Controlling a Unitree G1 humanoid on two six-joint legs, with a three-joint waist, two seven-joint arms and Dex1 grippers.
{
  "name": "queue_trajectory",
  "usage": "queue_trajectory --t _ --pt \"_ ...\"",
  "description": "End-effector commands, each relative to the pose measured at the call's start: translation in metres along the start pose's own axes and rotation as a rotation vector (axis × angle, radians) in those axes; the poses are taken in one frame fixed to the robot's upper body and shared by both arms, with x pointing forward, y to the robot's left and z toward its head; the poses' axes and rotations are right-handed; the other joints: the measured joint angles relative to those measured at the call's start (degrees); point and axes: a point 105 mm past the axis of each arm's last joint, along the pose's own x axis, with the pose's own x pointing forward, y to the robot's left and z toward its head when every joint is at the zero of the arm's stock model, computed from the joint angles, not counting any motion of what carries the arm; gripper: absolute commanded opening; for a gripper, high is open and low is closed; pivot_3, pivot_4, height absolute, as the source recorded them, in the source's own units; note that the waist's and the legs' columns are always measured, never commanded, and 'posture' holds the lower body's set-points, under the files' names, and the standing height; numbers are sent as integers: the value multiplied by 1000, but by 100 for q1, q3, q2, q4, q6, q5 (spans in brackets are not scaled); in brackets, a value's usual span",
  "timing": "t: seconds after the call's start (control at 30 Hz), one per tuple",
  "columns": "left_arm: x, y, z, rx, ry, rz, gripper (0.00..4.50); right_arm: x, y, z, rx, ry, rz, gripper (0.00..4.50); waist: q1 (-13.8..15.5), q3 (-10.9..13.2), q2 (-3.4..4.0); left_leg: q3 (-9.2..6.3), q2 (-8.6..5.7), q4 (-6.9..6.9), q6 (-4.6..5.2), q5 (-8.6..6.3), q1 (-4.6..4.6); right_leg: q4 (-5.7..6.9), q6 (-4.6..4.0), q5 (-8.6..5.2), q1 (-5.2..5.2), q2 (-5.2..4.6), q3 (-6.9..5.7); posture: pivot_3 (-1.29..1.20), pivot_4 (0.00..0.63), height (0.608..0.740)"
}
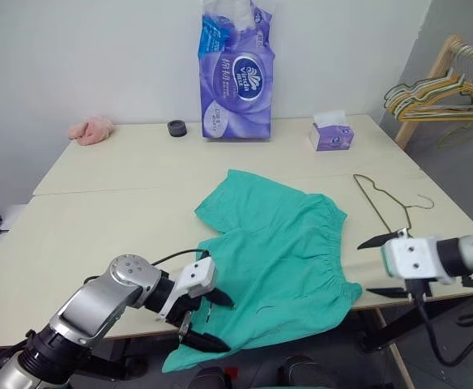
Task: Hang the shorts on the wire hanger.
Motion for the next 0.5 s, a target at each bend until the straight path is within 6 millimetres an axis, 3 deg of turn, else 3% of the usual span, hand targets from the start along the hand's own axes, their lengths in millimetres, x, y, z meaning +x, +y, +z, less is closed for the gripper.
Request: queue_trajectory --t 0.03,0.2,0.3,0.37,0.5 --pt "-11 21 39 17 -159 115 4468 -13 -31 -5 141 -66 -242 4130 6 0 -9 0 0 1 0 0 1 -2 0 0 4 0 0 -134 27 740" --pt "-18 52 63 6 -272 278 4468 -10 -44 -9 323 -136 -422 4130 -9 -2 -8 -3 -2 -1 -4 -2 2 3 1 1 5 1 2 -136 24 740" --pt "-18 71 75 80 -287 401 4468 -7 -59 -49 661 -81 -692 4130 -27 -8 -10 -1 -1 -4 -9 -6 5 10 1 1 1 2 7 -139 22 740" --pt "-15 65 85 103 -315 355 4468 -5 -60 -69 843 -66 -783 4130 -21 -10 -12 -4 0 -2 -11 -6 4 12 -26 17 1 2 6 -144 22 740" --pt "-9 57 90 137 -302 298 4468 -9 -62 -103 996 12 -898 4130 -17 -9 -1 1 -6 -3 -16 -10 -1 11 -28 18 -3 -2 8 -147 21 740"
